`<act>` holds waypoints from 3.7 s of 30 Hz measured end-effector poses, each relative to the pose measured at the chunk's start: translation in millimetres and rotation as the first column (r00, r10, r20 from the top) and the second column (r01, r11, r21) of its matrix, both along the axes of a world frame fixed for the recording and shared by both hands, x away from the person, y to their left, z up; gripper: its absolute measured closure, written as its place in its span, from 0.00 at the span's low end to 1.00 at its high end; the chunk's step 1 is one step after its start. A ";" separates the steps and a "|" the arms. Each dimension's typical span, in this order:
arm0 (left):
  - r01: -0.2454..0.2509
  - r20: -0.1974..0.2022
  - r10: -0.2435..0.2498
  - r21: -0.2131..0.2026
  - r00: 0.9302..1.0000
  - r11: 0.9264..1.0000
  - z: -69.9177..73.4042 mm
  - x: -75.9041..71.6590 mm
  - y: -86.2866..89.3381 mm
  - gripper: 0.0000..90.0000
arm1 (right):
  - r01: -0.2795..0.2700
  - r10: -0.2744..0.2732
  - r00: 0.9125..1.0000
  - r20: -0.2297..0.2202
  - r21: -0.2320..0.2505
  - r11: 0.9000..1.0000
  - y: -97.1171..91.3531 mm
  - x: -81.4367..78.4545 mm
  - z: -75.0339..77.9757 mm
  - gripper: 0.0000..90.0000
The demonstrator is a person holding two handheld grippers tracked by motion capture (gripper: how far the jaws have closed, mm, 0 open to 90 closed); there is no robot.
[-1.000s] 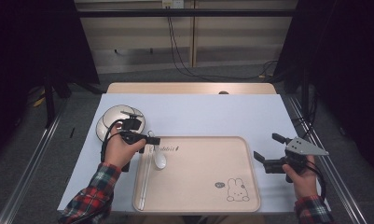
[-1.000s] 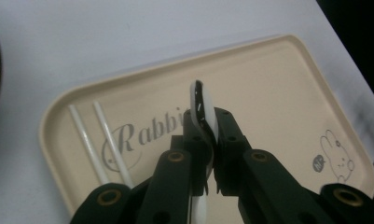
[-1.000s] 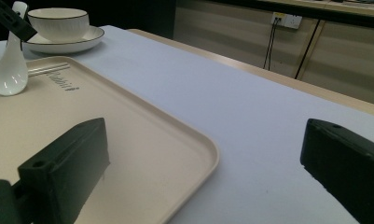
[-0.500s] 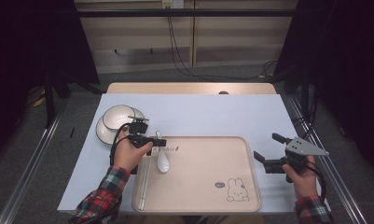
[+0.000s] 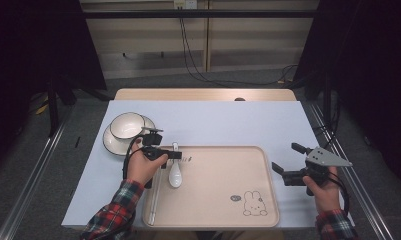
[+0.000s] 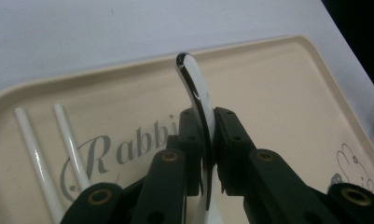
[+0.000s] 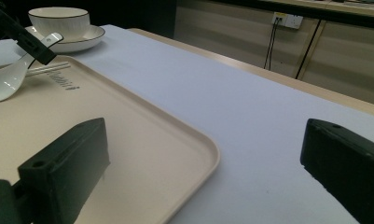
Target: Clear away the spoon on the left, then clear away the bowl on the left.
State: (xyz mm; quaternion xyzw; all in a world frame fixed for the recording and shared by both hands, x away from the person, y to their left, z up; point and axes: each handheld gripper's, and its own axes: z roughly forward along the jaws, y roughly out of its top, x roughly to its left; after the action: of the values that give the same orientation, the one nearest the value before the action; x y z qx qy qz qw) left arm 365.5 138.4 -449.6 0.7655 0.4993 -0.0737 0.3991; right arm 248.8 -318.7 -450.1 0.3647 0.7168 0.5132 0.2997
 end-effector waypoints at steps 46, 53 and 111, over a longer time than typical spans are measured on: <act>-0.082 0.023 0.081 0.062 0.996 0.995 -9.0 0.2 7.5 0.73 | -0.002 0.002 1.000 -0.001 0.004 1.000 -0.8 0.6 0.2 0.01; -0.098 0.072 0.094 0.056 0.993 0.994 5.5 1.1 13.9 0.60 | -0.003 0.003 1.000 -0.004 -0.002 1.000 -0.3 0.9 -0.3 0.01; -0.216 0.176 0.198 0.091 0.964 0.972 54.4 3.3 79.7 0.21 | 0.010 -0.010 1.000 0.004 -0.003 1.000 -1.2 -0.8 1.1 0.00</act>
State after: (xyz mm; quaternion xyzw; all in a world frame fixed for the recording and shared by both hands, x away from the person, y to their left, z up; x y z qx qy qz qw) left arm 368.8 218.1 -395.1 0.7331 0.5449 0.0600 0.4025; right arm 248.0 -319.9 -449.0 0.3670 0.7151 0.5113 0.3042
